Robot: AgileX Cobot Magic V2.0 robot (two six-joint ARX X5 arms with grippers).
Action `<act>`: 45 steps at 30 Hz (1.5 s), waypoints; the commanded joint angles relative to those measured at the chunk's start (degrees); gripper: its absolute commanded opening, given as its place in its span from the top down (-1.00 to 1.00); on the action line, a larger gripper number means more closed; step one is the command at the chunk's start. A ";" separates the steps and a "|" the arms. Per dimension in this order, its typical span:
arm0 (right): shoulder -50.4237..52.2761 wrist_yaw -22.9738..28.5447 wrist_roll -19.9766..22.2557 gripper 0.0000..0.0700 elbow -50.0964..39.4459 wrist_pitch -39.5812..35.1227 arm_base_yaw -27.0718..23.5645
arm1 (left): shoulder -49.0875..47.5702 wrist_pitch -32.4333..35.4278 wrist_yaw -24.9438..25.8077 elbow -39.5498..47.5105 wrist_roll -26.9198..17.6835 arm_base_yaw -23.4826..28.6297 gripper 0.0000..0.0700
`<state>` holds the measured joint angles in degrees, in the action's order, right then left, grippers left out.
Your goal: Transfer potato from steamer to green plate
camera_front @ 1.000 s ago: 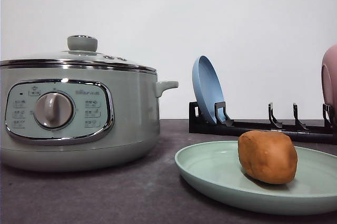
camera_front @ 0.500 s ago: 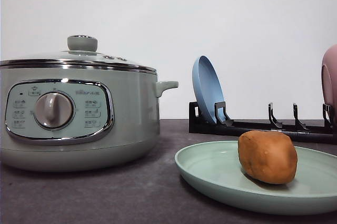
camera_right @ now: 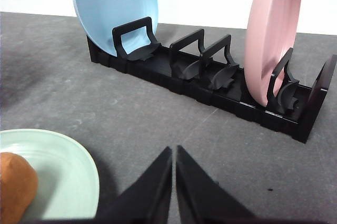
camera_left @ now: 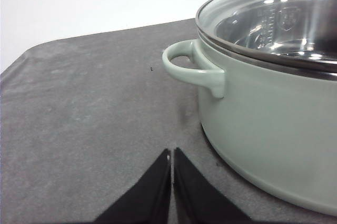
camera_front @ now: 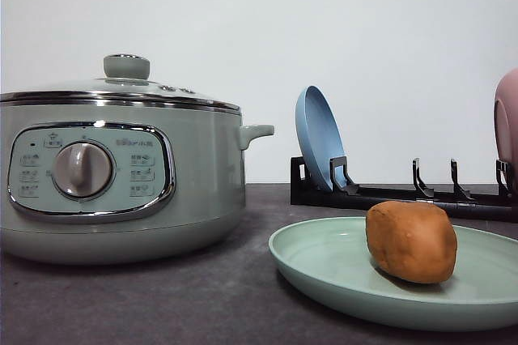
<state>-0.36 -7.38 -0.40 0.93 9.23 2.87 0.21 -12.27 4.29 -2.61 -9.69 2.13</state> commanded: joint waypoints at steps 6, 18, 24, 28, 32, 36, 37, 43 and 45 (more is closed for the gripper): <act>0.15 -0.04 -0.40 1.00 -0.24 -0.20 -0.11 | -0.02 -1.44 -0.04 0.79 0.35 0.00 1.00; 0.15 -0.04 -0.39 1.00 -0.24 -0.20 -0.11 | -0.02 -1.44 -0.04 0.79 0.35 0.00 1.00; 0.15 -0.04 -0.39 1.00 -0.24 -0.20 -0.11 | -0.02 -1.44 -0.04 0.79 0.33 0.00 1.00; 0.15 -0.04 -0.40 1.00 -0.24 -0.20 -0.11 | -0.02 -1.44 -0.04 0.79 0.35 0.00 1.00; 0.15 -0.04 -0.41 1.00 -0.24 -0.20 -0.11 | -0.02 -1.44 -0.04 0.79 0.35 0.00 1.00; 0.15 -0.04 -0.39 1.00 -0.24 -0.20 -0.11 | -0.02 -1.44 -0.04 0.79 0.35 0.00 1.00; 0.15 -0.04 -0.39 1.00 -0.24 -0.20 -0.11 | -0.02 -1.44 -0.04 0.79 0.35 0.00 1.00; 0.15 -0.04 -0.39 1.00 -0.24 -0.20 -0.11 | -0.02 -1.44 -0.04 0.79 0.33 0.00 1.00; 0.15 -0.04 -0.39 1.00 -0.24 -0.20 -0.11 | -0.02 -1.44 -0.04 0.79 0.33 0.00 1.00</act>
<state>-0.36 -7.38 -0.40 0.93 9.23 2.87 0.21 -12.27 4.29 -2.61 -9.69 2.13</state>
